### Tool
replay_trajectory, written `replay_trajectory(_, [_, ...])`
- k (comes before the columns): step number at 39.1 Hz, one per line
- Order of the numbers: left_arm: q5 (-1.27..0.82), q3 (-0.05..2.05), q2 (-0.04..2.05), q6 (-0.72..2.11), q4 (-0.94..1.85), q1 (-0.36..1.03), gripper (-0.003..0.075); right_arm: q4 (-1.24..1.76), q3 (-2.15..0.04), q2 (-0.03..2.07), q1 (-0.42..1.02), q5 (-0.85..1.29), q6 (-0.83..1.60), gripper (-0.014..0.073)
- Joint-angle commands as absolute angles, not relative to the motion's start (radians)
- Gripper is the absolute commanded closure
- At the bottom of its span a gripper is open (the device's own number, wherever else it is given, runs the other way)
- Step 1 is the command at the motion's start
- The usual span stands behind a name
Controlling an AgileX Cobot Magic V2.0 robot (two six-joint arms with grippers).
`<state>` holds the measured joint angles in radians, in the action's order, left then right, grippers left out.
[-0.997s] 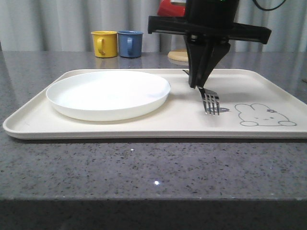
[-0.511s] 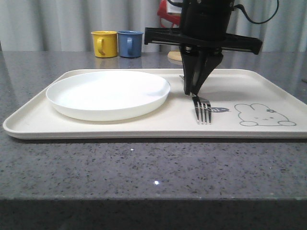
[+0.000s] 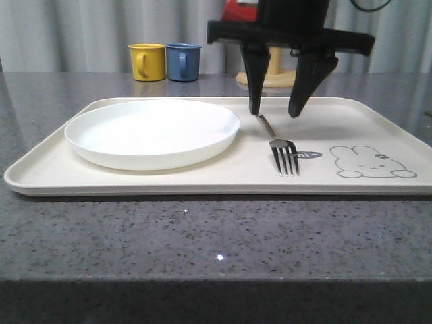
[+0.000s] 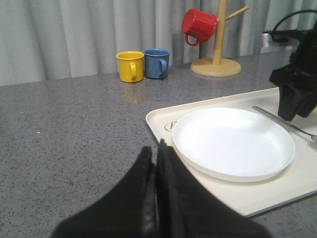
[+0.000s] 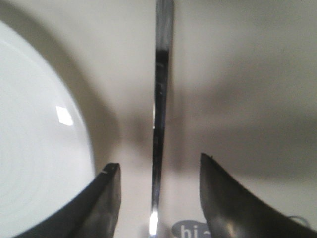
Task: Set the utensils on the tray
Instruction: 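Lower the held fork onto the tray beside the plate and release, then move the right gripper back to the steel chopsticks and grasp them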
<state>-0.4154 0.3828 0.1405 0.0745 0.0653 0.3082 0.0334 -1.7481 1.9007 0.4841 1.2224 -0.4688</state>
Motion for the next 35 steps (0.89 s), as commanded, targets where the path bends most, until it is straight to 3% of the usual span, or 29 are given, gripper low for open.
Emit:
replay_trajectory(1, [-0.335,0.41,0.151,0.067,0.075,0.309,0.0738,0.048,-1.851,1.828,0.446,1.338,-0.34,0.0193])
replay_trajectory(14, [-0.335,0.41,0.151,0.067,0.075,0.309,0.0738,-0.089,-1.834,1.678,0.308,1.339,-0.199,0.0193])
replay_trajectory(29, [-0.335,0.41,0.151,0.067,0.075,0.309,0.0738,-0.088,-1.518,1.588,-0.014,1.331,-0.048,0.0193])
replay_trajectory(35, [-0.335,0.41,0.151,0.067,0.075,0.309,0.0738,-0.027,-1.437,1.609,-0.068,1.28,0.022,0.0193])
